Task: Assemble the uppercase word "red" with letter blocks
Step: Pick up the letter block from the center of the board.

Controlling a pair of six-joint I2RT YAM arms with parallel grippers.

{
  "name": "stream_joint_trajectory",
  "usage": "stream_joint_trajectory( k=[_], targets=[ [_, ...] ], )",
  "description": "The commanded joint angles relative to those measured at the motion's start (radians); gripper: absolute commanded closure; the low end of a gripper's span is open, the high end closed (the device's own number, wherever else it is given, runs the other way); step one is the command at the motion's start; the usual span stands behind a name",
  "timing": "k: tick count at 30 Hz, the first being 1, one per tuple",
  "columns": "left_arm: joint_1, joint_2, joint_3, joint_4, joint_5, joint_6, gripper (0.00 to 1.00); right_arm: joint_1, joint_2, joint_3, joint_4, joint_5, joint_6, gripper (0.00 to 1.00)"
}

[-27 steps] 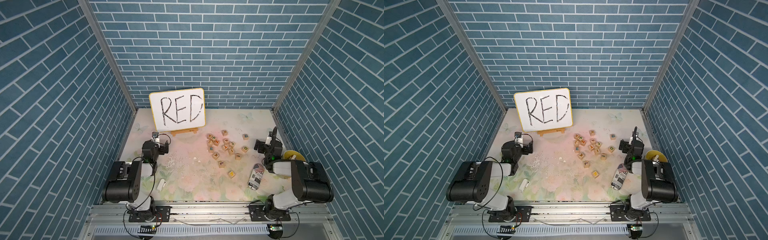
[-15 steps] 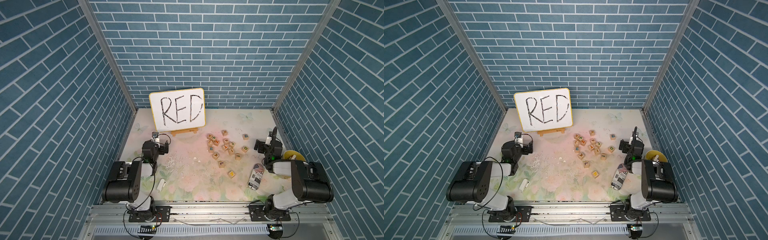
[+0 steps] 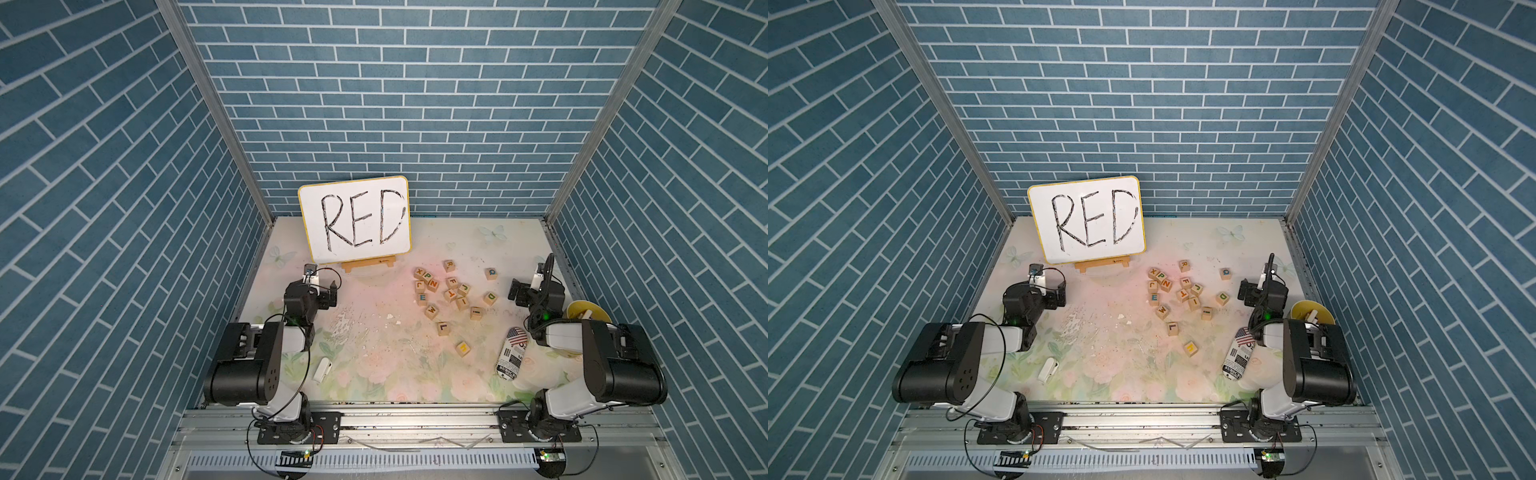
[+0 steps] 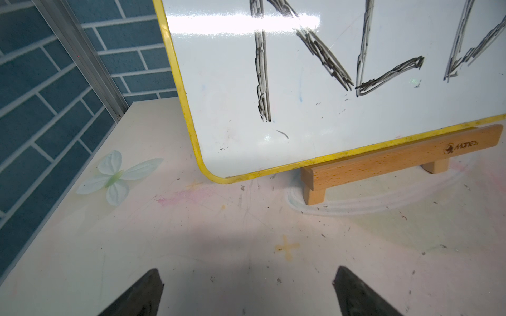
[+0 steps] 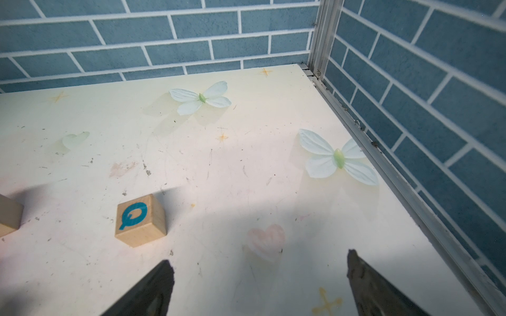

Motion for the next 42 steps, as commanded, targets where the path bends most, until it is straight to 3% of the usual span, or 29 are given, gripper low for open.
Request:
stream_joint_trajectory(
  k=[1,5,12,17,20,24,29,34,42],
  targets=[
    [-0.005,-0.007,0.014,-0.011,-0.007,0.000,0.01,0.002,0.011,-0.004,0.025,-0.009,-0.015,0.01],
    [-0.005,-0.006,0.016,-0.017,-0.008,0.000,0.01,0.003,0.002,-0.001,0.011,-0.007,-0.016,0.03],
    [-0.005,-0.072,0.026,-0.084,0.040,0.020,0.01,0.016,-0.105,0.180,-0.387,-0.048,-0.041,0.05],
    [-0.005,-0.175,0.060,-0.223,0.038,0.019,0.01,0.051,-0.221,0.252,-0.589,-0.031,0.029,0.01],
    [-0.005,-0.262,0.073,-0.306,0.035,0.019,0.01,0.082,-0.255,0.337,-0.773,0.006,0.153,0.01],
    [-0.005,-0.398,0.140,-0.534,0.029,0.049,0.01,0.123,-0.225,0.510,-1.116,0.038,0.294,0.01],
    [-0.005,-0.442,0.367,-0.982,0.016,0.098,0.01,0.237,-0.303,0.520,-1.226,0.123,0.364,0.01],
    [-0.005,-0.453,0.559,-1.356,0.020,0.129,0.01,0.291,-0.399,0.530,-1.332,0.055,0.444,0.10],
    [-0.005,-0.436,0.809,-1.711,0.012,0.172,0.01,0.342,-0.425,0.562,-1.507,-0.023,0.486,0.20]
  ],
)
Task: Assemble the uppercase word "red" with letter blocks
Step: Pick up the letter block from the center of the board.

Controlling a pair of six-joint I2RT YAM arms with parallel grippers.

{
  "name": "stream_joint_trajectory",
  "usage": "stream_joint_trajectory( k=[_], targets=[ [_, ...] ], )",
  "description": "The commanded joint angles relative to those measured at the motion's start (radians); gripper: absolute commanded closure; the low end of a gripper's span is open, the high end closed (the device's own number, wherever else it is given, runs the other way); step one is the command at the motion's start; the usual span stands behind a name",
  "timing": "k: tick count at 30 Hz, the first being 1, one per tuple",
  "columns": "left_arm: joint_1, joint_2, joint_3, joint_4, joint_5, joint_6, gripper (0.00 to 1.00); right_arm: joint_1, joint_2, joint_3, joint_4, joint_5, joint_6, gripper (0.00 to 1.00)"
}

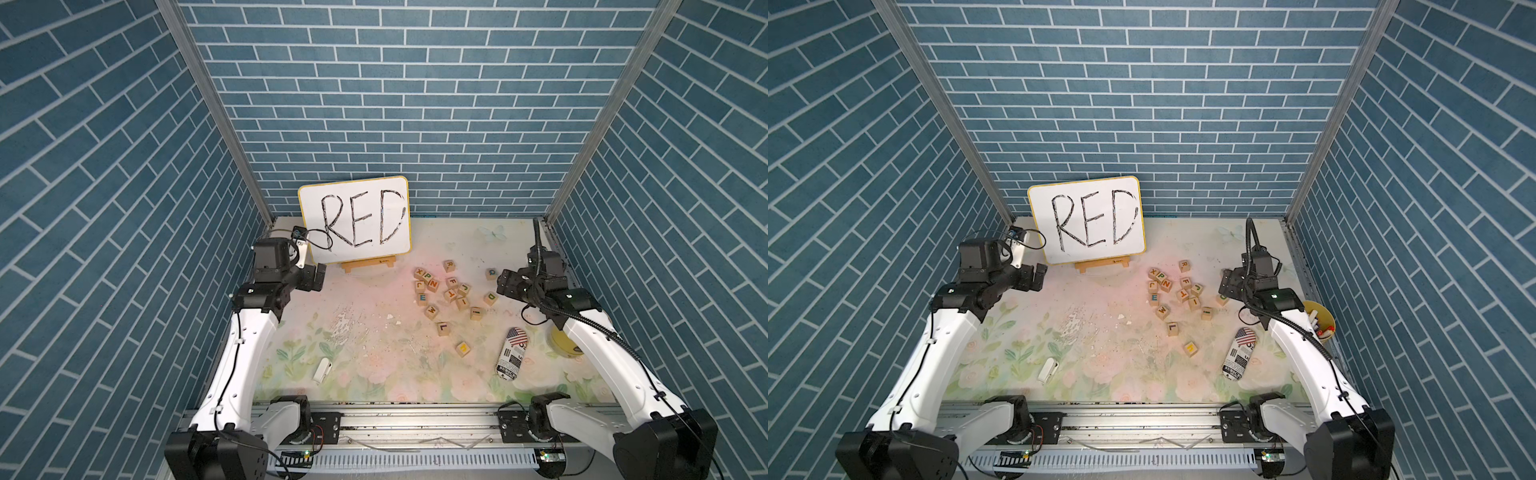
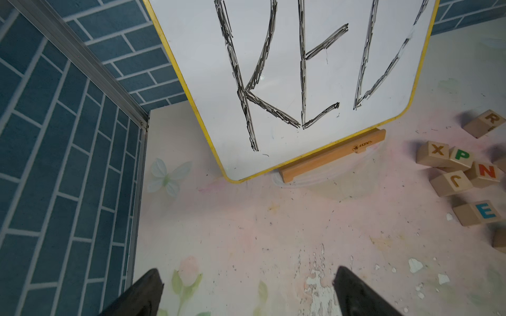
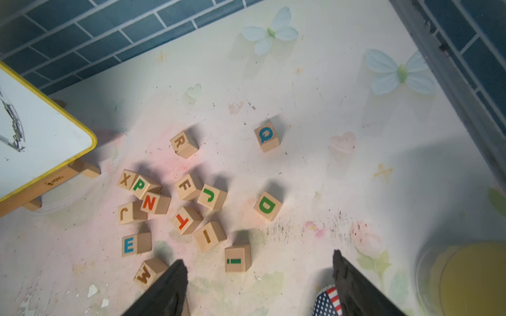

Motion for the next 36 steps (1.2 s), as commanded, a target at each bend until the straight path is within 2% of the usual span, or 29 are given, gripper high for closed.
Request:
stream_joint_trajectory(
  k=[1,4,9,13,16,21,25,31,36],
  targets=[
    [-0.004,-0.002,0.081,-0.233,0.000,0.032,0.01,0.026,0.003,0.031,-0.141,-0.040,0.062,0.20],
    [-0.004,-0.010,0.136,-0.296,0.005,0.041,0.01,0.051,0.006,0.039,-0.169,-0.079,0.065,0.27],
    [-0.004,-0.037,0.155,-0.335,0.045,0.047,0.01,0.072,0.022,0.055,-0.190,-0.088,0.048,0.25],
    [-0.004,-0.040,0.126,-0.340,0.088,0.066,0.06,0.073,0.076,0.066,-0.126,-0.087,0.045,0.24],
    [-0.004,-0.022,0.120,-0.355,0.102,0.087,0.16,0.077,0.188,0.133,-0.098,-0.108,0.018,0.25],
    [-0.004,-0.013,0.140,-0.360,0.103,0.142,0.07,0.078,0.392,0.310,-0.106,-0.107,-0.073,0.25],
    [-0.004,-0.020,0.156,-0.390,0.171,0.187,0.01,0.078,0.576,0.487,-0.161,-0.114,-0.136,0.27],
    [-0.004,-0.034,0.152,-0.471,0.227,0.224,0.01,0.077,0.828,0.749,-0.236,-0.123,-0.202,0.26],
    [-0.004,-0.103,0.090,-0.489,0.199,0.258,0.01,0.077,0.998,0.947,-0.319,-0.136,-0.266,0.29]
  ],
)
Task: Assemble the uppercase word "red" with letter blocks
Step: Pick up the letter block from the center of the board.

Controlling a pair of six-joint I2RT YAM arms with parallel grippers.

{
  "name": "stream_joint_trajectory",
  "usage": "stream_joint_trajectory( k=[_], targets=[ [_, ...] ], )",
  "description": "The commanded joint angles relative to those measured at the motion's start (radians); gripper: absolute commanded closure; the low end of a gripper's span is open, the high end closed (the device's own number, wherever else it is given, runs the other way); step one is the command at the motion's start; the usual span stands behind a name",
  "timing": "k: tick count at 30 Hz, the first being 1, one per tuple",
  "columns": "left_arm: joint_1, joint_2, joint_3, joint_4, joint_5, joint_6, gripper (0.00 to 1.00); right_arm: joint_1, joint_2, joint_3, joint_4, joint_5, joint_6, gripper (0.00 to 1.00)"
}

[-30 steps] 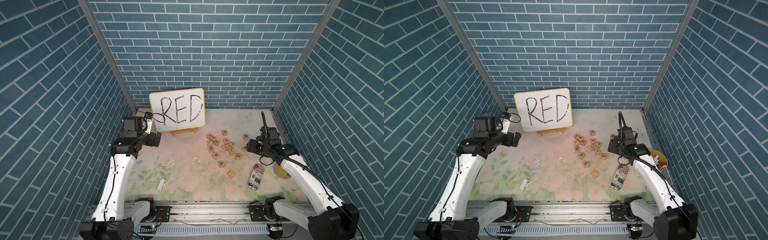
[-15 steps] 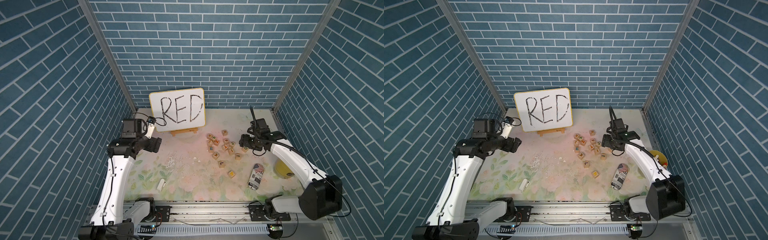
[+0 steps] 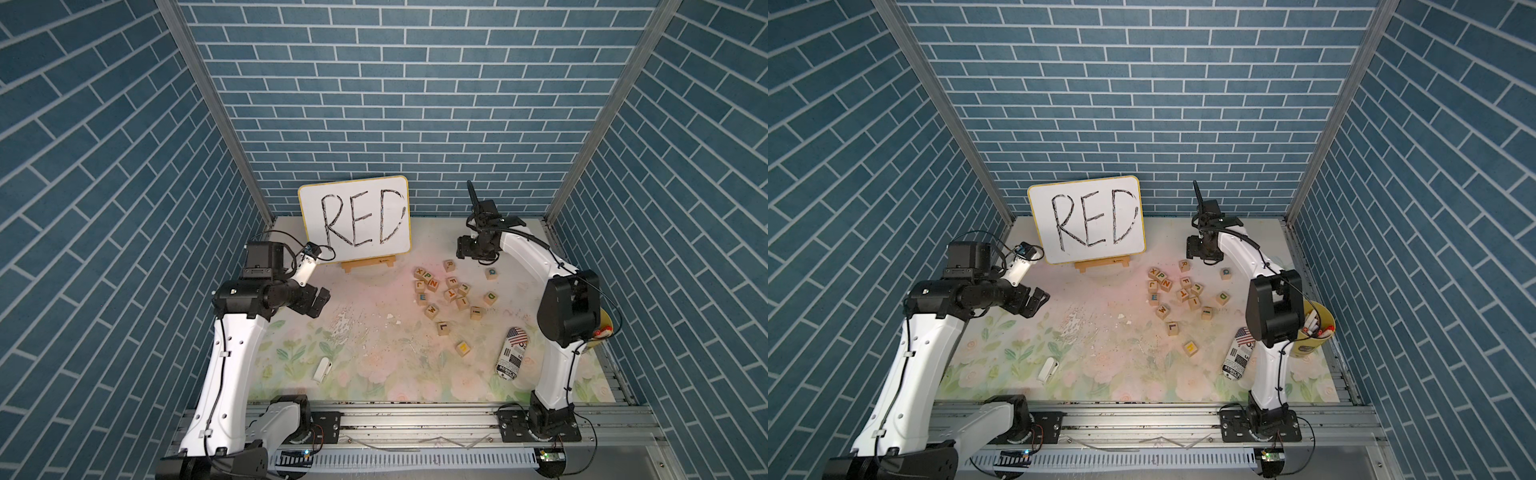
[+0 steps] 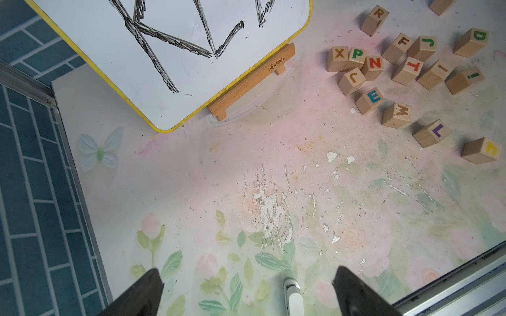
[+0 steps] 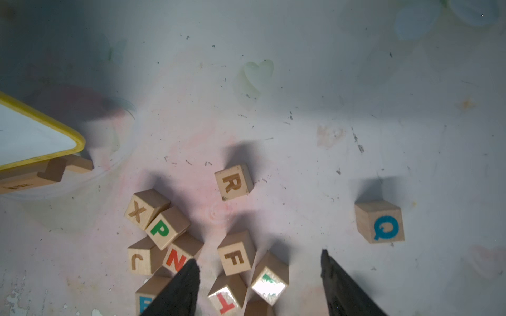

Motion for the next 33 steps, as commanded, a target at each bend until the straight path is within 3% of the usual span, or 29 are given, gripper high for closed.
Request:
stream_joint_trajectory(
  k=[1,7,19,33],
  targets=[
    [-0.003,-0.053,-0.043,-0.052,-0.002,0.044,0.01,0.004,0.062,0.083,-0.102,-0.015,-0.083,0.29],
    [-0.003,-0.075,-0.095,-0.049,0.012,0.052,0.01,0.004,0.187,0.171,-0.132,-0.047,-0.144,0.30],
    [-0.003,0.016,-0.062,-0.028,0.110,-0.005,0.00,0.007,0.271,0.211,-0.113,-0.136,-0.171,0.35],
    [-0.003,0.029,-0.073,-0.009,0.105,-0.010,0.01,0.023,0.346,0.256,-0.092,-0.084,-0.229,0.36]
  ],
)
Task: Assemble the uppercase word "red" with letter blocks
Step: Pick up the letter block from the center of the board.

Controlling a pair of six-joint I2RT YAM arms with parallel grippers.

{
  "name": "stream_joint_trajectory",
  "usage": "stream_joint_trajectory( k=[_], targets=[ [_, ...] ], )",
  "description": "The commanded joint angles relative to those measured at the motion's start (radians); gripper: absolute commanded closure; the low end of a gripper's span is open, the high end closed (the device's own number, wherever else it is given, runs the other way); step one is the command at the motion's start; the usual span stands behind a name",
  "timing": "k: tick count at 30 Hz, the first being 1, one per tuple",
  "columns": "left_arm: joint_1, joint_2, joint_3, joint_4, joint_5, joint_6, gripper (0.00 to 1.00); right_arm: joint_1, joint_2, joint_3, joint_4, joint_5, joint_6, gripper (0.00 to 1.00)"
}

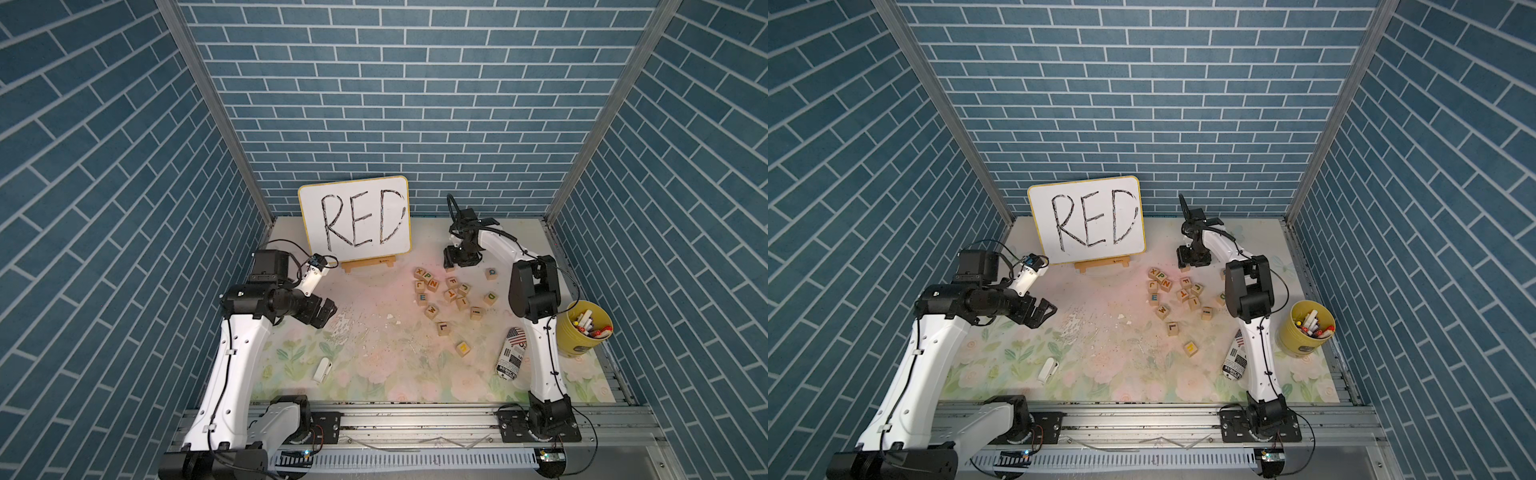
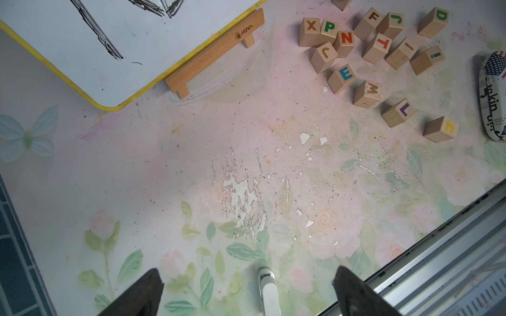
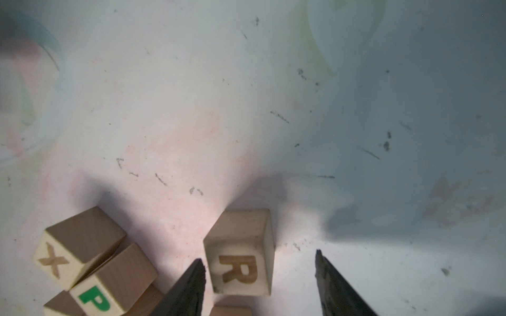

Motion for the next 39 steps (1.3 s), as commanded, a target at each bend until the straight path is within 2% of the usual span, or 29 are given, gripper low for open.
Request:
stream_joint_trajectory(
  k=[1,8,13,18,23,27,32,36,39],
  targets=[
    [-0.003,0.008,0.012,0.003,0.010,-0.004,0.01,0.015,0.024,0.034,-0.008,0.024,-0.063,0.36],
    [-0.003,0.008,0.003,0.005,0.006,-0.005,0.01,0.034,0.059,0.073,-0.021,0.083,-0.093,0.40],
    [-0.003,0.007,-0.006,0.008,0.011,-0.008,0.01,0.037,0.105,0.138,-0.075,0.078,-0.099,0.53],
    [-0.003,0.003,0.000,0.005,0.011,-0.010,0.00,0.040,0.096,0.116,-0.072,0.080,-0.098,0.53],
    [-0.003,-0.004,-0.006,0.000,0.008,-0.007,0.00,0.043,0.060,0.050,-0.042,0.105,-0.090,0.48],
    [-0.003,-0.005,-0.012,0.002,0.011,-0.011,0.01,0.043,0.046,0.021,-0.032,0.113,-0.090,0.49],
    [-0.002,-0.007,-0.004,0.000,0.014,-0.017,0.01,0.045,0.043,0.017,-0.030,0.110,-0.091,0.55],
    [-0.003,-0.007,0.006,-0.006,0.015,-0.019,0.01,0.044,0.038,0.028,-0.041,0.104,-0.097,0.70],
    [-0.003,-0.010,0.011,-0.010,0.017,-0.022,0.01,0.045,0.023,0.020,-0.043,0.101,-0.102,0.72]
  ],
)
